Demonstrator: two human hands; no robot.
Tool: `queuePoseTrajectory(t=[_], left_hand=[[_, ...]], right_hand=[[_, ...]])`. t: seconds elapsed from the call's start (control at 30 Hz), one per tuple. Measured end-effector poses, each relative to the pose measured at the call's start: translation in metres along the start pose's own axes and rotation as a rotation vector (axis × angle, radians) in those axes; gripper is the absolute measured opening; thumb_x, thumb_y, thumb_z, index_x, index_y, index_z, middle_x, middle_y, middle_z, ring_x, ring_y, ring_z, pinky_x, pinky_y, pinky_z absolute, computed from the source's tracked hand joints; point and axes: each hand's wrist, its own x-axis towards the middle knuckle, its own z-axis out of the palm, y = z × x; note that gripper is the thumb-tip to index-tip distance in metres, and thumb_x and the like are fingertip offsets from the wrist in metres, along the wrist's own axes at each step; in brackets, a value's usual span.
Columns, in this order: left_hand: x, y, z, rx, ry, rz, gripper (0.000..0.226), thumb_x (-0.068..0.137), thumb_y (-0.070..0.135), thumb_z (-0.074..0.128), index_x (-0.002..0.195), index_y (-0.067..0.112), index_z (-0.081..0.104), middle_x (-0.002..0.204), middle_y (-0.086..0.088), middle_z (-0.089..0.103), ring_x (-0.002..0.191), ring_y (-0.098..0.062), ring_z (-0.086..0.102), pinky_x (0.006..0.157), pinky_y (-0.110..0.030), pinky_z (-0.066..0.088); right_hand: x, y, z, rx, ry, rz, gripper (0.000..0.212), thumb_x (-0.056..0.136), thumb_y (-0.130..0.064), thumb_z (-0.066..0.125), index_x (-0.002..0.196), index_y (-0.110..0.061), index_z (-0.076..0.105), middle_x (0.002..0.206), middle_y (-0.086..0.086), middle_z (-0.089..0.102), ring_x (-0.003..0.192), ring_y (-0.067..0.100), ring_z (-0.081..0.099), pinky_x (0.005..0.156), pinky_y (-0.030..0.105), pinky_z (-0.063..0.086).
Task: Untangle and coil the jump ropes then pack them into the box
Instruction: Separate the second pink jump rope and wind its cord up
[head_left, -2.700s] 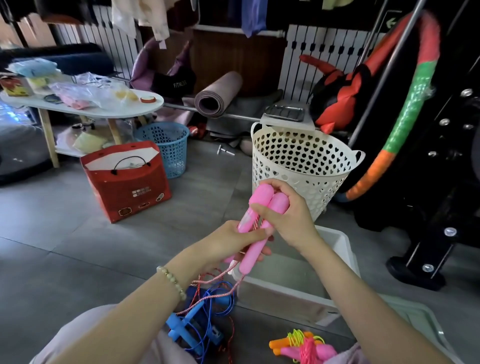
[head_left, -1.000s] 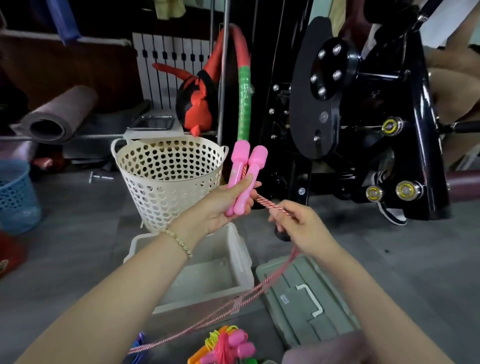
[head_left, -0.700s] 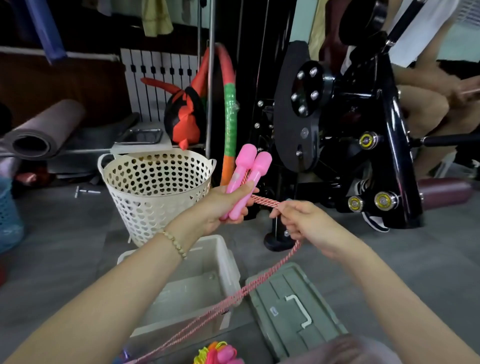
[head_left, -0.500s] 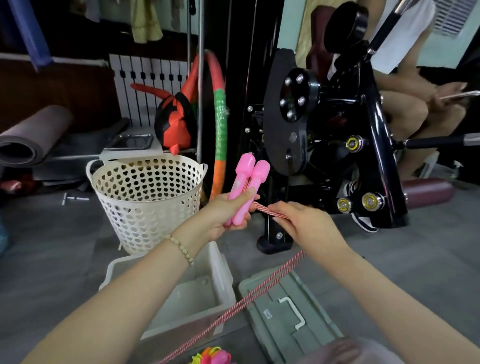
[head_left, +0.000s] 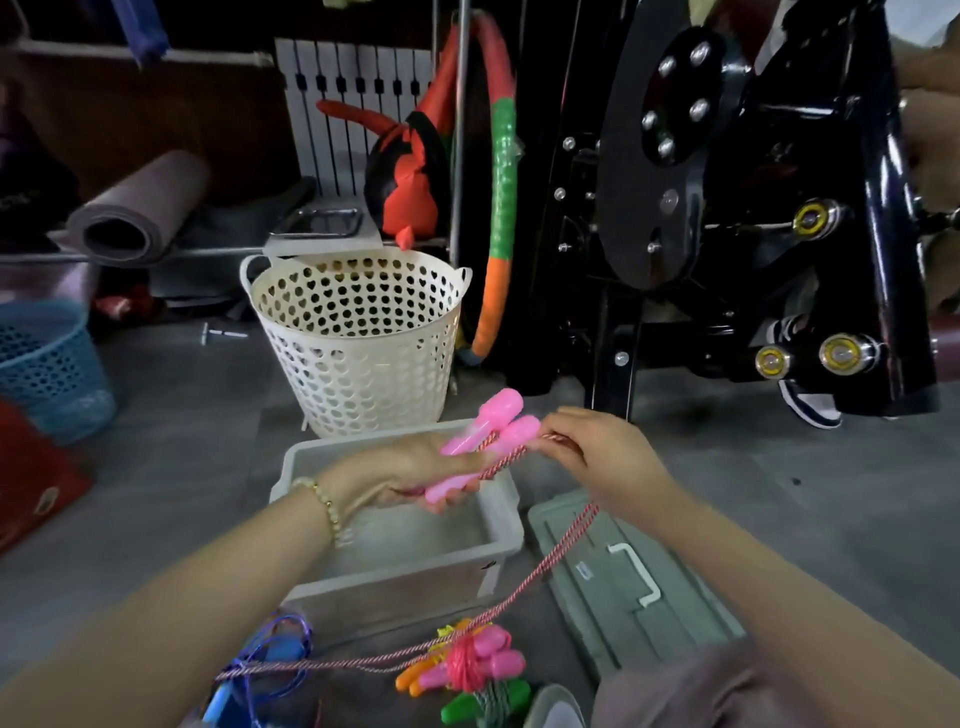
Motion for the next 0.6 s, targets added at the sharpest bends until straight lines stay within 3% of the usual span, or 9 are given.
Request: queuePoseTrajectory(t=[0.2,0.3,0.37,0.43,0.53,0.6], left_hand=[[-0.029,-0.019,-0.028,0.363,-0.090,-0.053,0.018,0.092,0.030,0.060,0.085,0.013,0.060,0.067,0.001,0.058,0.042,-0.004,0.050,0.041,-0.016,0.043],[-0.038,-0.025,-0.034,0.643,-0.060,-0.037,0.031,0.089,0.035,0.063,0.066,0.015,0.056,0.047,0.009,0.058,0.035,-0.003,0.049,0.048,-0.022,0.046],[-0.046,-0.031,-0.038,0.754,0.031,0.007,0.039,0.088,0.040,0.063,0.062,0.012,0.056,0.039,0.009,0.055,0.030,-0.003,0.045,0.046,-0.021,0.044],[-0.055,-0.037,-0.038,0.763,0.092,0.060,0.039,0.089,0.039,0.063,0.070,0.005,0.062,0.048,0.003,0.057,0.030,-0.005,0.044,0.040,-0.015,0.038],[-0.067,-0.047,-0.036,0.704,0.061,0.154,0.025,0.089,0.031,0.064,0.066,0.021,0.058,0.054,0.002,0.055,0.039,-0.007,0.049,0.043,-0.018,0.041],[-0.072,-0.050,-0.035,0.764,0.048,0.204,0.031,0.087,0.037,0.065,0.060,0.027,0.053,0.054,0.004,0.057,0.048,-0.012,0.054,0.052,-0.024,0.045]], right_hand=[[0.040,-0.038,0.027,0.030,-0.163,-0.239,0.026,0.091,-0.043,0.054,0.093,-0.021,0.068,0.086,-0.009,0.060,0.084,0.011,0.057,0.070,0.033,0.044],[0.054,-0.060,0.046,0.066,-0.259,-0.320,0.022,0.089,-0.038,0.059,0.085,-0.018,0.067,0.078,-0.011,0.055,0.075,0.007,0.050,0.063,0.031,0.037],[0.059,-0.067,0.057,0.174,-0.309,-0.299,0.024,0.086,-0.037,0.064,0.077,-0.016,0.066,0.070,-0.010,0.054,0.068,0.007,0.048,0.061,0.032,0.039],[0.064,-0.070,0.064,0.366,-0.370,-0.221,0.034,0.081,-0.038,0.069,0.065,-0.009,0.061,0.059,-0.002,0.050,0.057,0.008,0.042,0.056,0.027,0.035],[0.068,-0.073,0.064,0.566,-0.578,-0.087,0.056,0.075,-0.050,0.066,0.061,0.002,0.051,0.052,0.002,0.036,0.051,0.010,0.031,0.049,0.023,0.025],[0.069,-0.073,0.065,0.596,-0.719,-0.058,0.065,0.075,-0.060,0.060,0.064,0.004,0.053,0.051,0.000,0.037,0.050,0.010,0.032,0.048,0.023,0.026]])
